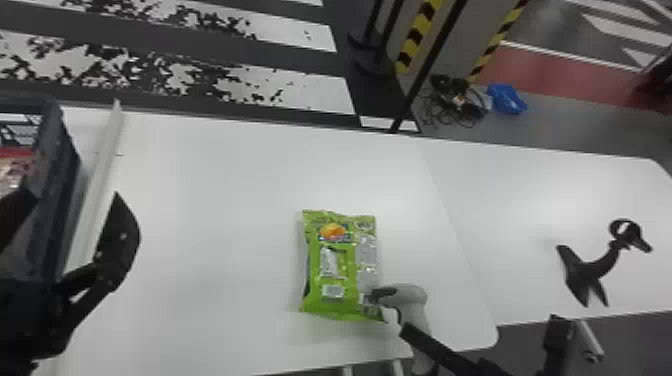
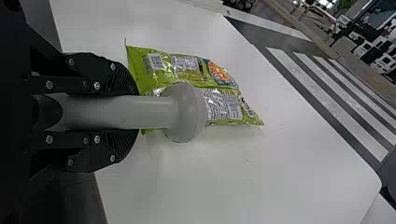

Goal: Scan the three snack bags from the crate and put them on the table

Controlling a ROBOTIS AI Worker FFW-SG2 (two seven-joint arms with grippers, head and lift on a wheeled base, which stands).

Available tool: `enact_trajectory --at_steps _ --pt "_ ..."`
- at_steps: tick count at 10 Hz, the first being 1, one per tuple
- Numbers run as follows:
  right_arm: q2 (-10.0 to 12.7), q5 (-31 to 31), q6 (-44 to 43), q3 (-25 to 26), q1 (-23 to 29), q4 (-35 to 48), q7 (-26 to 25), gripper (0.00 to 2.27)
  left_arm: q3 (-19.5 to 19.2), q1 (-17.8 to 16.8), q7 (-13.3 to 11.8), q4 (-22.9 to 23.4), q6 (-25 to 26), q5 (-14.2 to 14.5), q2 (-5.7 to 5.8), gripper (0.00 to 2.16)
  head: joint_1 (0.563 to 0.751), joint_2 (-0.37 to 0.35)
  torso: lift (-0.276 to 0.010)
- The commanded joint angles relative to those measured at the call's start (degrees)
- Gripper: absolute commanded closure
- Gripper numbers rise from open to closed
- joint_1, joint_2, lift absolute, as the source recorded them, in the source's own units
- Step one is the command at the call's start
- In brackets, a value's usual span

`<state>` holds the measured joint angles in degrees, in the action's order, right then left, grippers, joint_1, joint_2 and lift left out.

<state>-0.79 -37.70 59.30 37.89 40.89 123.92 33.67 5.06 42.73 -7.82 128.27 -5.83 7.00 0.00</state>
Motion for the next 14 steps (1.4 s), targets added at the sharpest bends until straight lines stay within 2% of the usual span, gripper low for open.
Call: enact_trajectory --at_steps 1,2,3,6,7,9,10,12,14 --pt "-0.1 0.3 -0.3 -0.2 0.2 0.0 0.1 2.24 -0.1 -0.1 -0.1 -0.1 0.0 0.3 -0.15 0.06 0.695 -0.302 -0.094" --pt "-0.1 0.7 -1.0 -0.5 0.2 0.1 0.2 2.24 -0.1 -0.1 -0.1 -0.2 0.0 0.3 -0.15 0.06 0.695 -0.298 -0.094" --pt "0.1 0.8 -6.8 -1.2 1.6 0.4 -0.4 2.24 0.0 -0.3 -0.1 -0.4 0.0 0.3 -0.15 0.06 0.695 -0.298 -0.094" --pt "0.3 0.7 -9.1 -1.9 3.6 2.5 -0.5 2.24 0.0 -0.8 -0.1 -1.3 0.2 0.3 -0.15 0.06 0.695 -0.308 -0.094" --pt "0.3 0.3 -9.4 -1.8 3.8 2.8 -0.5 2.24 0.0 -0.8 0.0 -1.3 0.2 0.4 -0.15 0.06 0.695 -0.307 -0.094" --pt "-0.1 0.7 -15.9 -1.4 2.7 1.9 -1.2 2.24 -0.1 -0.2 0.0 -1.3 -1.1 0.4 -0.15 0.06 0.695 -0.308 -0.094" --pt "-1.0 1.7 -17.5 -1.2 0.0 -0.4 -1.5 2.24 0.0 -0.1 0.0 -1.3 -1.2 0.4 -0.15 0.06 0.695 -0.319 -0.094" --pt "-5.0 3.0 -19.3 -1.2 -6.1 -7.0 -4.1 2.24 0.0 0.6 0.0 -0.8 -1.4 -0.1 -0.15 0.06 0.695 -0.344 -0.094" --pt "-7.3 5.1 -23.7 -1.4 -9.3 -11.8 -5.0 2.24 0.0 0.6 0.0 -0.9 -1.4 -0.4 -0.15 0.06 0.695 -0.35 -0.094"
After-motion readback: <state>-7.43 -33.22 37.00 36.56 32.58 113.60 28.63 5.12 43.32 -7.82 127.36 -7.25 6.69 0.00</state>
